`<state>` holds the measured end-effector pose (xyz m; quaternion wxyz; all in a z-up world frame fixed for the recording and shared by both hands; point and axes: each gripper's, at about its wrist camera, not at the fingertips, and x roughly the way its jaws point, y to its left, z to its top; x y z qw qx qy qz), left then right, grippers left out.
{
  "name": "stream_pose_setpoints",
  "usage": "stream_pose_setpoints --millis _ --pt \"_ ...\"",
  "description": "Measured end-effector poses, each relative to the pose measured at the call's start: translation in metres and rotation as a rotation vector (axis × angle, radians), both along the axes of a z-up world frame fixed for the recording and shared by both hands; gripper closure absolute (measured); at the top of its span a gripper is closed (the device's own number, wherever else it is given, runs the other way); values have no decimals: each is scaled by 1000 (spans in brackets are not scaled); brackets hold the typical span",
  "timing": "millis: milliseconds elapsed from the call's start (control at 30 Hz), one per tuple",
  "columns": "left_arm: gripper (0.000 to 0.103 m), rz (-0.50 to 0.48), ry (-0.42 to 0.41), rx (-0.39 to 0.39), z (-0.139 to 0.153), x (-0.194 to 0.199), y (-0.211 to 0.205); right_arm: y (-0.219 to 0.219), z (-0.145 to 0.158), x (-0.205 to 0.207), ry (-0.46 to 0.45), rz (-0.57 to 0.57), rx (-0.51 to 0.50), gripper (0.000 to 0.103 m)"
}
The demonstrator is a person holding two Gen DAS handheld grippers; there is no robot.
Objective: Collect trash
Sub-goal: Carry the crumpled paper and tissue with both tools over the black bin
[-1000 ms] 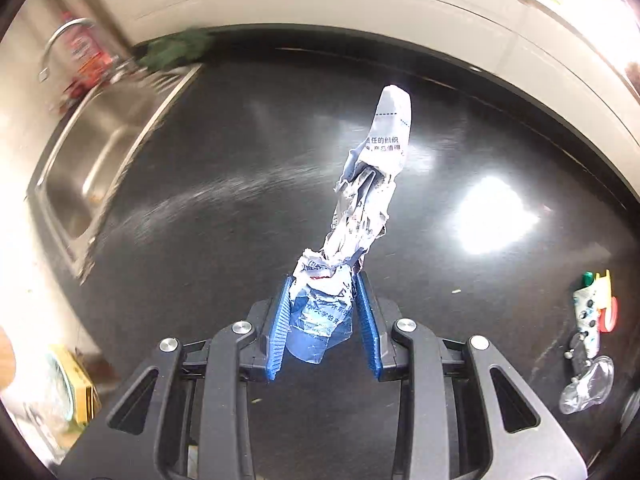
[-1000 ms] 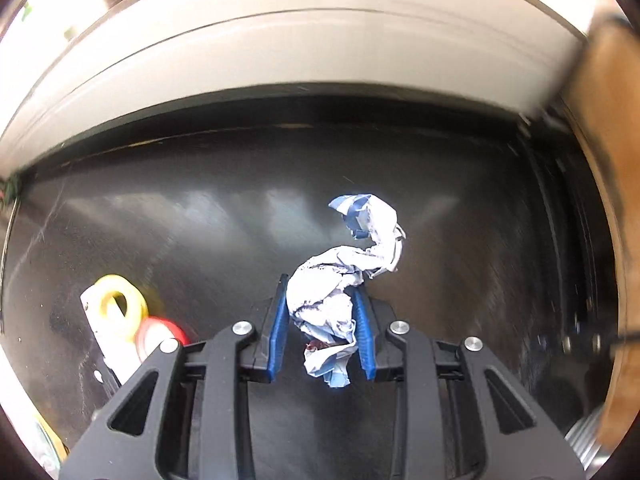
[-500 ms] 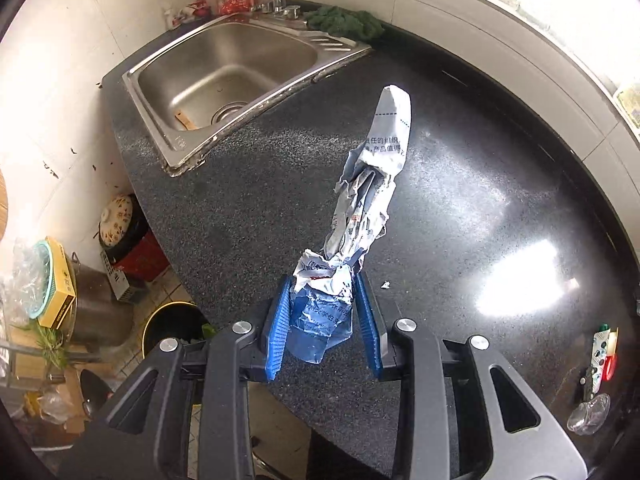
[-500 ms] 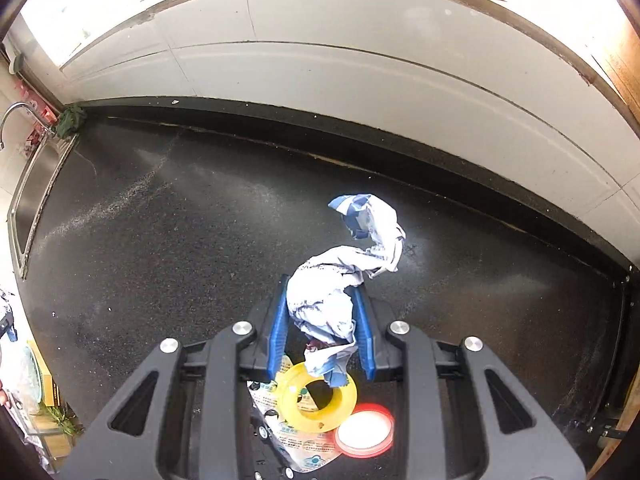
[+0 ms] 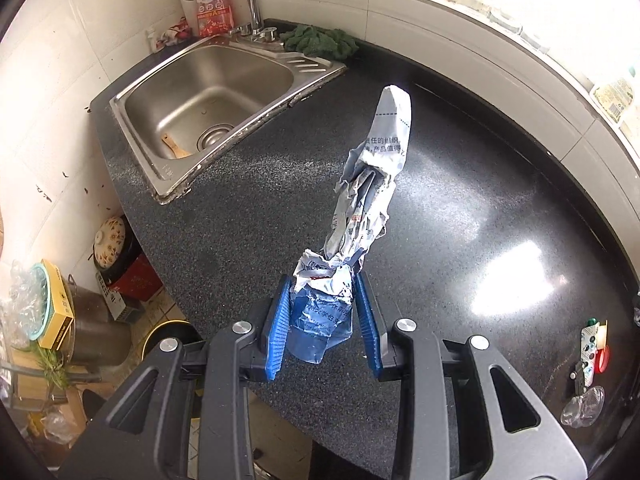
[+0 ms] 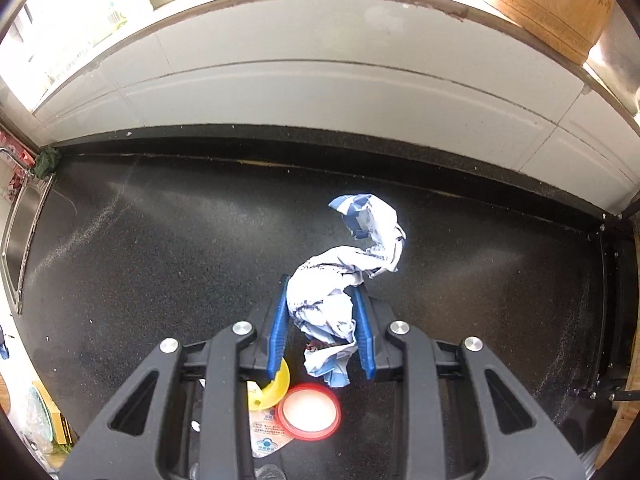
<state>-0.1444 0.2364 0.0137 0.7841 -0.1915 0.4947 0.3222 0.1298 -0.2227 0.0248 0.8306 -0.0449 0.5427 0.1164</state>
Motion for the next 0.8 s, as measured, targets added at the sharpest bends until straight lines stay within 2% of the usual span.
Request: stream_pose_setpoints --millis 300,567,667,800 --pt "72 58 18 -12 -1 -33 11 29 25 17 -77 47 2 73" --pt "72 116 25 -39 -9 -64 20 76 14 12 -63 115 0 73" --pt "72 147 23 -52 -12 -78 24 106 15 3 -58 157 32 73" --pt "72 196 24 -59 -14 -100 31 175 14 -23 -48 287 63 73"
